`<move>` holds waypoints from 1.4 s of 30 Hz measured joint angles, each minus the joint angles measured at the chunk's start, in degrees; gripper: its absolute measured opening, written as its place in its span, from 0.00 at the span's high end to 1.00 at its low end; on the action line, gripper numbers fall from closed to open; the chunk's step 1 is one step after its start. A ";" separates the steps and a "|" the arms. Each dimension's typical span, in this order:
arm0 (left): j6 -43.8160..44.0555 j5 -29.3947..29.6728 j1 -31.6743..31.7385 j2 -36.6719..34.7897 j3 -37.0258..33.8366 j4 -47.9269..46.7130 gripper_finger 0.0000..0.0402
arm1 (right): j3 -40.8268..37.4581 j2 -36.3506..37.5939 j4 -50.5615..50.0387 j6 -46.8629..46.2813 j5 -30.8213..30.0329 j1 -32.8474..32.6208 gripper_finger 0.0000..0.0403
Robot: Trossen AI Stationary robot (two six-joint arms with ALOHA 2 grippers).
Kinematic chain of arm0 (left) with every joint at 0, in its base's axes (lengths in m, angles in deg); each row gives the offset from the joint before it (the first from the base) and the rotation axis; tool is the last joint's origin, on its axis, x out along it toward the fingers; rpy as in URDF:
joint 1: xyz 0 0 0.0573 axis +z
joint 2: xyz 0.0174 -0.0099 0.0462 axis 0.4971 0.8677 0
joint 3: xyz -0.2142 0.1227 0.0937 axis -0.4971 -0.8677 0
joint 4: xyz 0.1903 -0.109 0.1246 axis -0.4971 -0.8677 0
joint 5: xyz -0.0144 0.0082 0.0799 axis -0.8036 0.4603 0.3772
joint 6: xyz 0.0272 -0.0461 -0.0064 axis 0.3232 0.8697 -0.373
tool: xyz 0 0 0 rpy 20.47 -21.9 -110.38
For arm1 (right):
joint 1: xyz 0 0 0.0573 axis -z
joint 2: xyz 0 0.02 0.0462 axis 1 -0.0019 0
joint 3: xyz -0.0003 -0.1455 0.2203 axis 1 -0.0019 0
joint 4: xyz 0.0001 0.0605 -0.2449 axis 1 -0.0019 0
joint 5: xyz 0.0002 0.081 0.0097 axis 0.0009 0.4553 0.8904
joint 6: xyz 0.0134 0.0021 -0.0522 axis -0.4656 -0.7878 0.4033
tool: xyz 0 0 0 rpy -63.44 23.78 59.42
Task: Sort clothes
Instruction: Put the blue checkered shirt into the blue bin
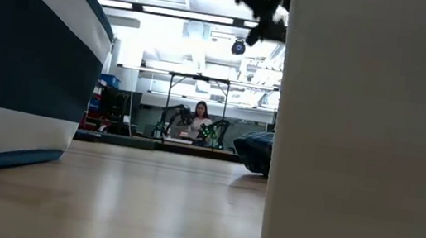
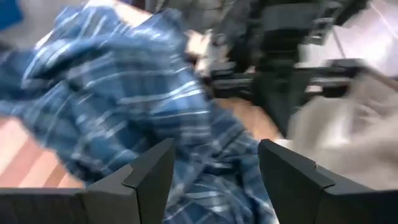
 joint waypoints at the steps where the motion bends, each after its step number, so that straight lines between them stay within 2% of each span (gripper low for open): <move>1: 1.47 -0.01 0.68 0.96 0.14 0.08 0.45 | 0.00 0.06 0.00 0.00 0.02 0.01 1.00; 10: 15.72 1.96 2.91 11.16 0.18 -1.10 0.45 | -0.02 0.03 0.02 0.00 0.00 0.00 1.00; 18: 19.23 -0.71 1.80 18.01 0.23 0.04 0.47 | -0.01 0.04 0.01 0.00 0.00 0.02 1.00; 20: 18.94 -0.92 1.25 19.01 0.23 -0.19 0.55 | -0.02 0.02 0.02 0.00 0.00 0.00 1.00; 24: 16.93 -4.17 0.31 19.70 0.24 0.23 0.91 | -0.02 0.04 0.02 0.00 0.00 0.02 1.00; 25: 16.17 -4.42 0.07 19.59 0.24 0.44 0.95 | 0.00 0.04 0.02 0.00 0.00 0.02 1.00; 30: 7.21 -1.11 0.02 13.27 0.18 -7.16 0.99 | -0.02 0.04 0.02 0.00 0.00 0.02 1.00; 37: -7.95 15.50 0.64 -3.23 -1.39 -28.44 1.00 | -0.02 0.04 0.00 0.00 0.00 0.02 1.00; 42: -7.08 24.90 -0.32 -16.18 -6.79 -42.75 1.00 | 0.00 0.02 0.00 0.00 0.02 0.02 1.00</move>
